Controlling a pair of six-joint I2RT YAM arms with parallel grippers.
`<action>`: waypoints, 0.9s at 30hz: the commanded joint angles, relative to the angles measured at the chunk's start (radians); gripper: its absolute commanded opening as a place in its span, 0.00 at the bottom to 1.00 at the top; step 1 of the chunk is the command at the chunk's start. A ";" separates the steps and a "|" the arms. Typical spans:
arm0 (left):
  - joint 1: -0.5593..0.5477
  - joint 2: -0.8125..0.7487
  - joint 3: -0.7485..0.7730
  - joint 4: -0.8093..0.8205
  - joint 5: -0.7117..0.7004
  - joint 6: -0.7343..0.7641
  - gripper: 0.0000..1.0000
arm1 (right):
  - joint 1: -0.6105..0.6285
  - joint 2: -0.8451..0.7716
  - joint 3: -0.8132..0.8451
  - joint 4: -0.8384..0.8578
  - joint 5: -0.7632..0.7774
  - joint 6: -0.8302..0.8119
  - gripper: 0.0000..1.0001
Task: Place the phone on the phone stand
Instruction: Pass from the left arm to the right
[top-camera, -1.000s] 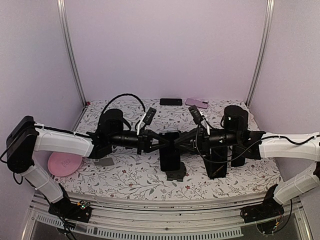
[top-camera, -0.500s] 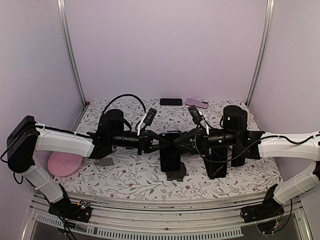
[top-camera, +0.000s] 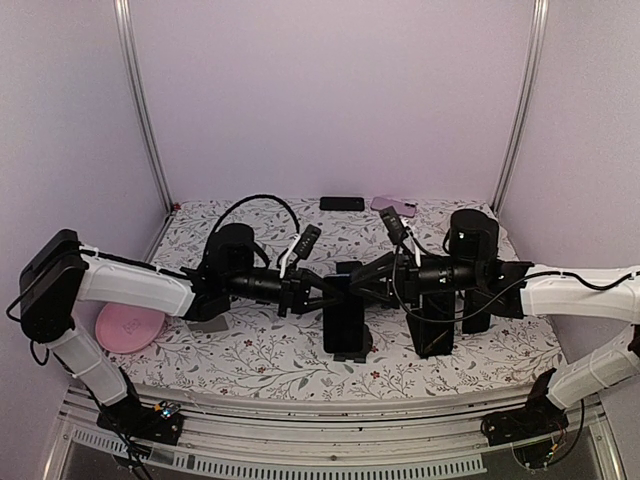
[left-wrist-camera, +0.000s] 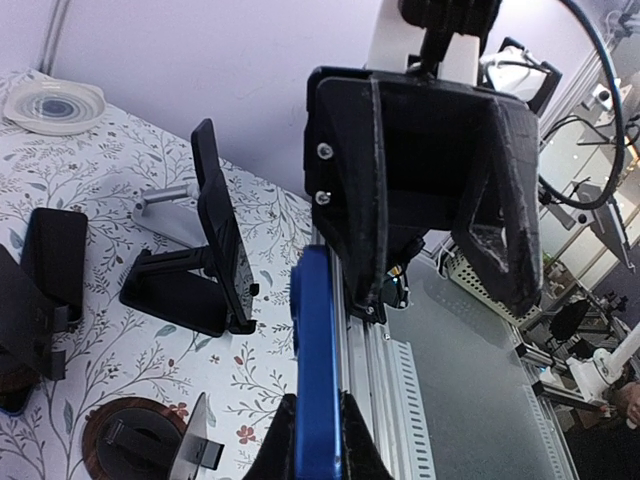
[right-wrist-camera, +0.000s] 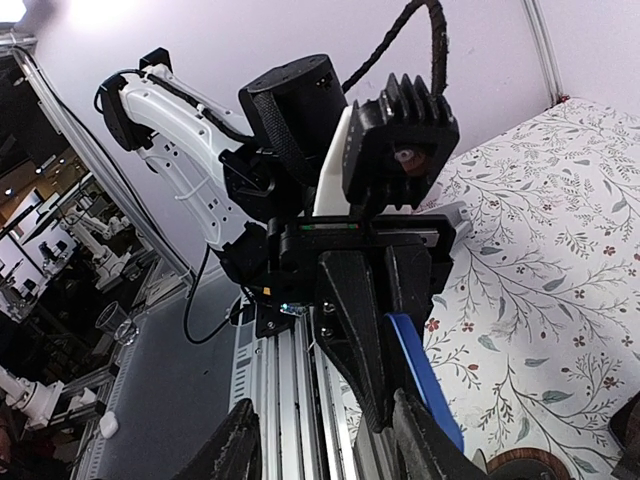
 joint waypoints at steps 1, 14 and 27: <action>-0.026 -0.005 0.041 0.057 0.037 0.016 0.00 | -0.029 0.006 0.015 -0.018 0.016 -0.007 0.45; -0.029 -0.006 0.057 0.021 0.042 0.037 0.00 | -0.060 -0.030 -0.011 -0.081 0.023 -0.040 0.50; -0.031 0.032 0.082 0.025 0.056 0.030 0.00 | -0.061 0.042 0.024 -0.052 -0.080 -0.058 0.38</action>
